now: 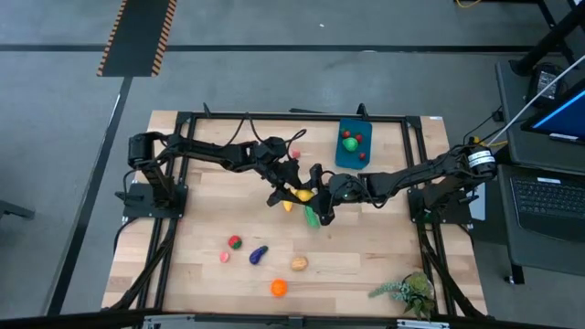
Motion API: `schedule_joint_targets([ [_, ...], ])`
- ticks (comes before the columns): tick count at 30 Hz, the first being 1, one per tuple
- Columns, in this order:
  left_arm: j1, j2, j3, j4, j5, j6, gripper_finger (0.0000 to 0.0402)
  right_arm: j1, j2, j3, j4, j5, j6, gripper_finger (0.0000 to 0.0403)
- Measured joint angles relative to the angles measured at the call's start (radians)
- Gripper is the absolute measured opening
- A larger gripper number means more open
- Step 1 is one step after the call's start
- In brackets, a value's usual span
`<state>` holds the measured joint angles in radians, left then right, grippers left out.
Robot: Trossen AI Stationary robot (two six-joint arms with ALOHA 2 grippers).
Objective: Pick and placing Produce into tupperware
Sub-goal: Put the yellow lemon into the blue bin
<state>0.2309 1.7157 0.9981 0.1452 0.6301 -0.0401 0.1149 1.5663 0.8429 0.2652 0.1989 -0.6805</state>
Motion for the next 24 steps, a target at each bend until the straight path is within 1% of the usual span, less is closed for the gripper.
schedule_joint_targets([
  [4,0.022,-0.001,0.001,0.002,0.057,-0.002,0.0227,0.001,-0.044,0.0,-0.052,0.041,0.038,0.0202],
  [6,0.031,-0.012,0.0,-0.008,0.078,0.008,0.0228,0.001,-0.067,0.0,-0.073,0.043,0.062,0.0202],
  [11,0.038,-0.067,-0.012,-0.001,0.08,0.047,0.0224,0.001,-0.116,0.0,-0.125,0.045,0.133,0.0202],
  [13,0.036,-0.097,-0.031,-0.007,0.048,0.066,0.0224,0.001,-0.132,0.0,-0.15,0.045,0.165,0.0202],
  [15,0.029,-0.134,-0.056,-0.002,-0.006,0.081,0.0225,0.001,-0.149,0.0,-0.177,0.048,0.181,0.0202],
  [17,0.022,-0.172,-0.088,0.001,-0.065,0.093,0.0228,0.001,-0.17,0.0,-0.199,0.076,0.194,0.0202],
  [21,0.004,-0.259,-0.165,0.002,-0.137,0.104,0.0229,-0.003,-0.227,0.0,-0.262,0.12,0.227,0.0202],
  [24,-0.007,-0.327,-0.229,0.065,-0.188,0.106,0.0229,-0.011,-0.283,0.0,-0.326,0.132,0.264,0.0202],
])
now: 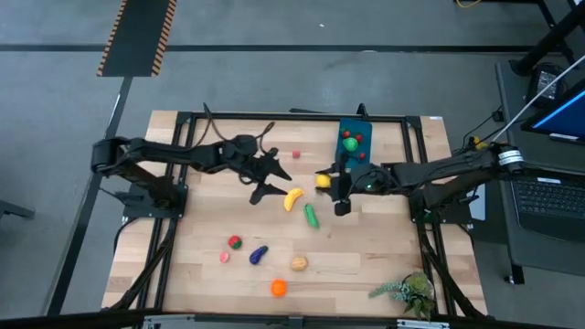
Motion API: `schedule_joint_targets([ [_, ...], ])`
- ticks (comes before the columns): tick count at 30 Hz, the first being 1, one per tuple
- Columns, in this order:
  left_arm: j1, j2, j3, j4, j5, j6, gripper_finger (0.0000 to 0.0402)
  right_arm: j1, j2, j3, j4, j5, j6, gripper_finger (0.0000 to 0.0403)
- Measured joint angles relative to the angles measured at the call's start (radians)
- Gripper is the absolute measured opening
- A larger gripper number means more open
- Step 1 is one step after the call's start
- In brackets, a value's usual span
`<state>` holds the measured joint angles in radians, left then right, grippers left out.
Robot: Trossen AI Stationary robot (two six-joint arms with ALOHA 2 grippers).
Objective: Pick and placing Produce into tupperware
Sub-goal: Put the yellow lemon into the blue bin
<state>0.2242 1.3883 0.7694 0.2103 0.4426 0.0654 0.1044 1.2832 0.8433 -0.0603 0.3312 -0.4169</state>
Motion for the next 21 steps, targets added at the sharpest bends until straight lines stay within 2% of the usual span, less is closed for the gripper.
schedule_joint_targets([
  [11,-0.016,-0.228,-0.247,0.171,-0.096,-0.008,0.0229,-0.07,-0.161,0.0,-0.188,-0.003,0.235,0.0202],
  [15,-0.017,-0.26,-0.294,0.199,-0.116,-0.008,0.0229,-0.106,-0.21,-0.047,-0.165,-0.001,0.304,0.0202],
  [21,-0.016,-0.274,-0.306,0.202,-0.123,0.014,0.0229,-0.136,-0.317,-0.204,-0.011,-0.002,0.366,0.0202],
])
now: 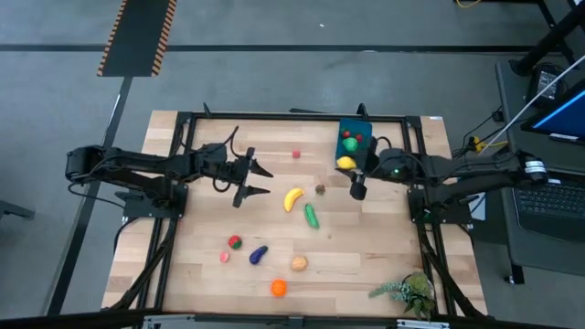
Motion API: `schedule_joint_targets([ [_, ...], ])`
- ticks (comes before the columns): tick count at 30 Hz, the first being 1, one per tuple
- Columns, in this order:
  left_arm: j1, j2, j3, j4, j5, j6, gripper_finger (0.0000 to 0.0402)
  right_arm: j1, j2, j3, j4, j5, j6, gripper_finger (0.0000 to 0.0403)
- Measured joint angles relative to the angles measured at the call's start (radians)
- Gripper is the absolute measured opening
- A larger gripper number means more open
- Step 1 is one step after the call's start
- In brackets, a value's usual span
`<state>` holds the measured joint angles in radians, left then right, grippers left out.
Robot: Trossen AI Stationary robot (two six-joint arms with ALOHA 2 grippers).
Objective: Pick and placing Produce into tupperware
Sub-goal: Put the yellow lemon into the blue bin
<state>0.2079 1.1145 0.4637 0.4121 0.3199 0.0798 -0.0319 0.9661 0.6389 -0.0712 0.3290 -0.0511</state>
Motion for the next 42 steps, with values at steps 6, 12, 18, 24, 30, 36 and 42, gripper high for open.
schedule_joint_targets([
  [6,0.002,0.0,0.0,0.003,-0.094,0.035,0.0229,0.001,-0.141,-0.165,0.198,-0.001,-0.004,0.0202],
  [12,0.016,0.001,0.0,0.041,-0.137,0.036,0.0229,-0.005,-0.275,-0.279,0.291,0.001,-0.005,0.0202],
  [18,0.042,0.001,-0.035,0.111,-0.137,0.03,0.0229,-0.028,-0.372,-0.351,0.301,0.066,-0.007,0.0202],
  [24,0.07,0.001,-0.16,0.326,-0.136,-0.021,0.0229,-0.058,-0.446,-0.408,0.3,0.089,-0.005,0.0202],
  [30,0.095,0.001,-0.183,0.342,-0.136,-0.023,0.0229,-0.11,-0.465,-0.416,0.298,0.104,-0.004,0.0202],
  [36,0.095,0.001,-0.183,0.337,-0.136,0.028,0.0229,-0.174,-0.438,-0.416,0.285,0.311,0.04,0.0202],
  [42,0.095,0.001,-0.183,0.337,-0.136,0.037,0.0229,-0.242,-0.374,-0.415,0.284,0.34,0.049,0.0202],
])
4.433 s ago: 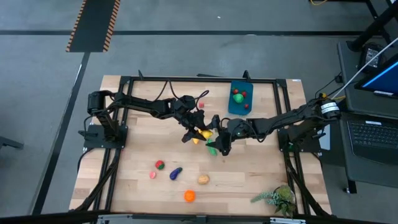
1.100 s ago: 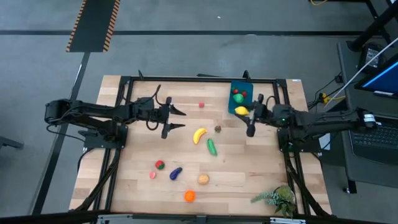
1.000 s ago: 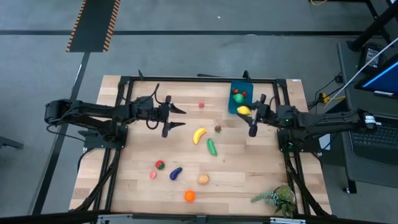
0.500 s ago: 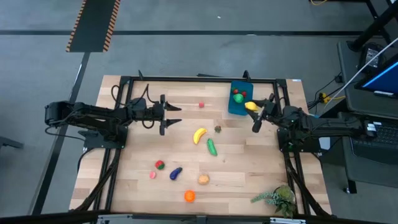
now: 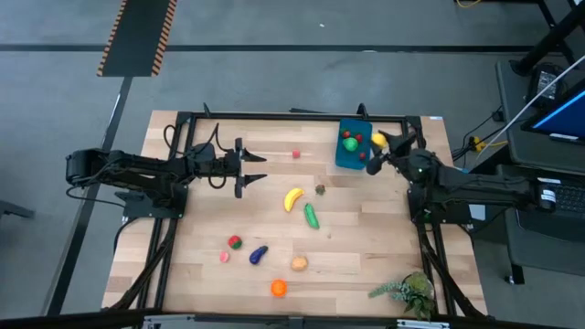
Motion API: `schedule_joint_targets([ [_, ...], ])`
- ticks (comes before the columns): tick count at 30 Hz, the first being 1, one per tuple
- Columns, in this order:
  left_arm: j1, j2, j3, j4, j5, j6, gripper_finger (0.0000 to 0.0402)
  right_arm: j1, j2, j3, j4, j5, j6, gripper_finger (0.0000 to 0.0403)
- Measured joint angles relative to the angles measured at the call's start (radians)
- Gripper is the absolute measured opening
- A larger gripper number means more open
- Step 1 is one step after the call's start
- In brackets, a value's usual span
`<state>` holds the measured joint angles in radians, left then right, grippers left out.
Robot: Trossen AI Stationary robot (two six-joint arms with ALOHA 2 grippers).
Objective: Pick and placing Produce into tupperware
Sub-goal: Put the yellow lemon into the blue bin
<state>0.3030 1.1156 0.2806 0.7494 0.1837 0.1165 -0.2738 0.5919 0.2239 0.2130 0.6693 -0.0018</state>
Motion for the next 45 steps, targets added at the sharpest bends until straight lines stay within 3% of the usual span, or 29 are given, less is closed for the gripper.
schedule_joint_targets([
  [10,0.0,0.0,0.0,0.0,0.0,-0.001,0.0229,-0.1,0.146,0.028,-0.024,-0.228,-0.029,0.0202],
  [26,0.0,0.0,0.0,0.0,0.0,-0.01,0.0229,-0.3,0.452,0.324,-0.361,-0.54,-0.157,0.0202],
  [36,0.0,0.0,0.0,0.0,0.0,-0.01,0.0229,-0.369,0.683,0.512,-0.621,-0.551,-0.16,0.0202],
  [45,0.0,0.0,0.0,0.0,0.0,-0.011,0.0229,-0.397,0.81,0.547,-0.644,-0.55,-0.193,0.0202],
])
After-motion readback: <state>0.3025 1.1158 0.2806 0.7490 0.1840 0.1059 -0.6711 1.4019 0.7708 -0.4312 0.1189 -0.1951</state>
